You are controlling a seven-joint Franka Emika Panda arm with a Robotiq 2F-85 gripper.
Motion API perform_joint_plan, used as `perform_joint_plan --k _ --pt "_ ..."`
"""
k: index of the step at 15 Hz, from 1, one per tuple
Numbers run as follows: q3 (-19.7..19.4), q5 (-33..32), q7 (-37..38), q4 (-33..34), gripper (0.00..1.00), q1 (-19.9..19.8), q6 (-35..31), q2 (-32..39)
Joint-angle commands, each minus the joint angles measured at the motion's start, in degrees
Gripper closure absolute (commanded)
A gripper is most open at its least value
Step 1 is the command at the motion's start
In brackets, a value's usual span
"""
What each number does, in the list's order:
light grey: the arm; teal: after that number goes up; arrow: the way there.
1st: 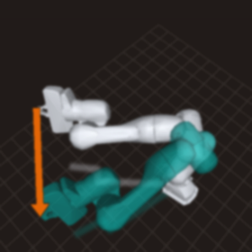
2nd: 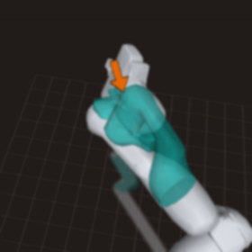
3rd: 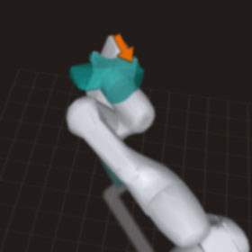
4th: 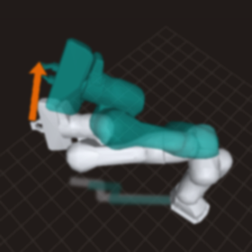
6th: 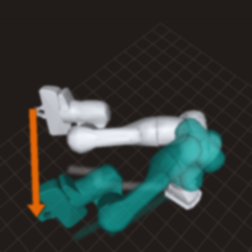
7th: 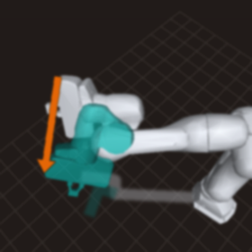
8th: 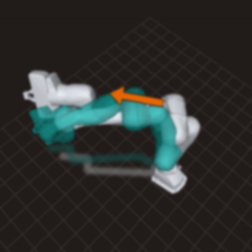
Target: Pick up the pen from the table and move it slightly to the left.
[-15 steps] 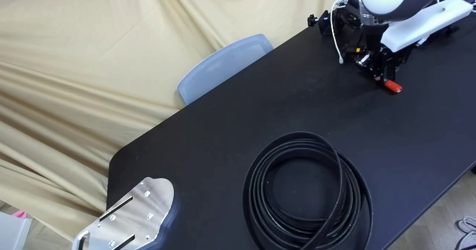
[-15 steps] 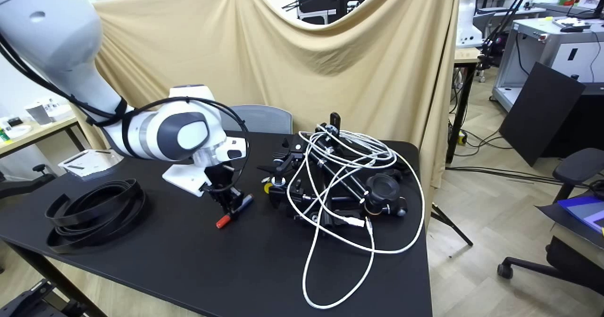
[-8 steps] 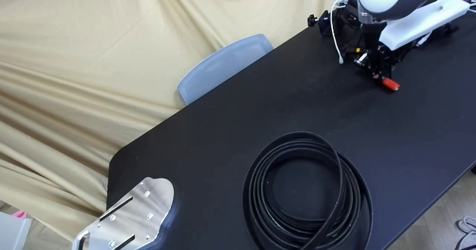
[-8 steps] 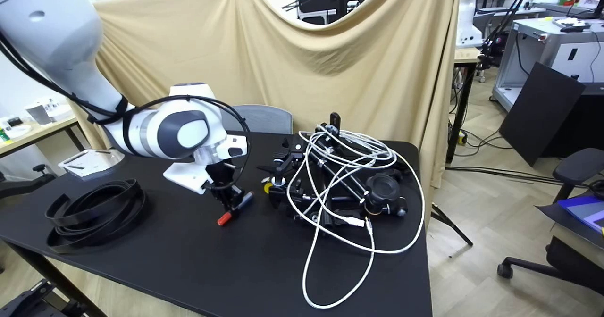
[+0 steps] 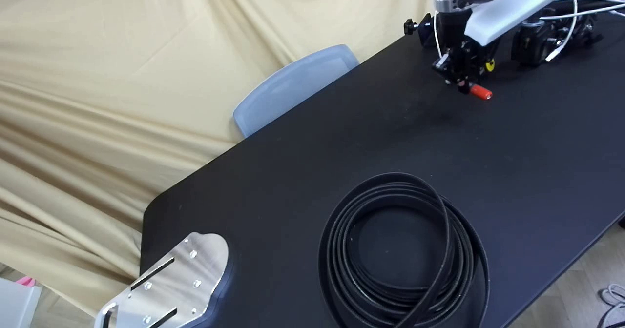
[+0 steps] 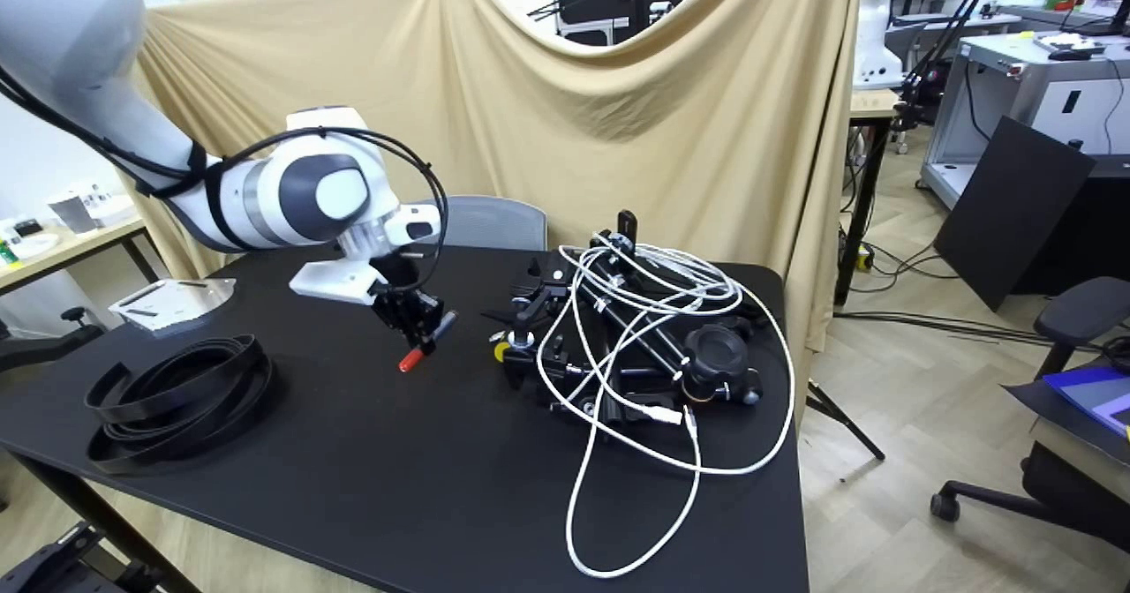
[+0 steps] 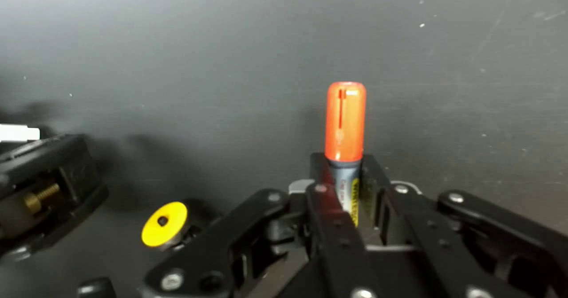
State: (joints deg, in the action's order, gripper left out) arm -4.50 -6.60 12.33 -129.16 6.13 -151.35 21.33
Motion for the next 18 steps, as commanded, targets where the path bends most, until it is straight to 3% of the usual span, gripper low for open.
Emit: perform_joint_plan --k 1,9,18 --pt "2.30 -0.75 -0.21 3.73 0.95 2.14 6.16 -1.70" --pt "9.68 0.79 -3.87 11.82 0.95 4.66 15.20 1.16" --pt "9.87 -0.75 -0.77 13.23 0.95 9.06 12.86 7.35"
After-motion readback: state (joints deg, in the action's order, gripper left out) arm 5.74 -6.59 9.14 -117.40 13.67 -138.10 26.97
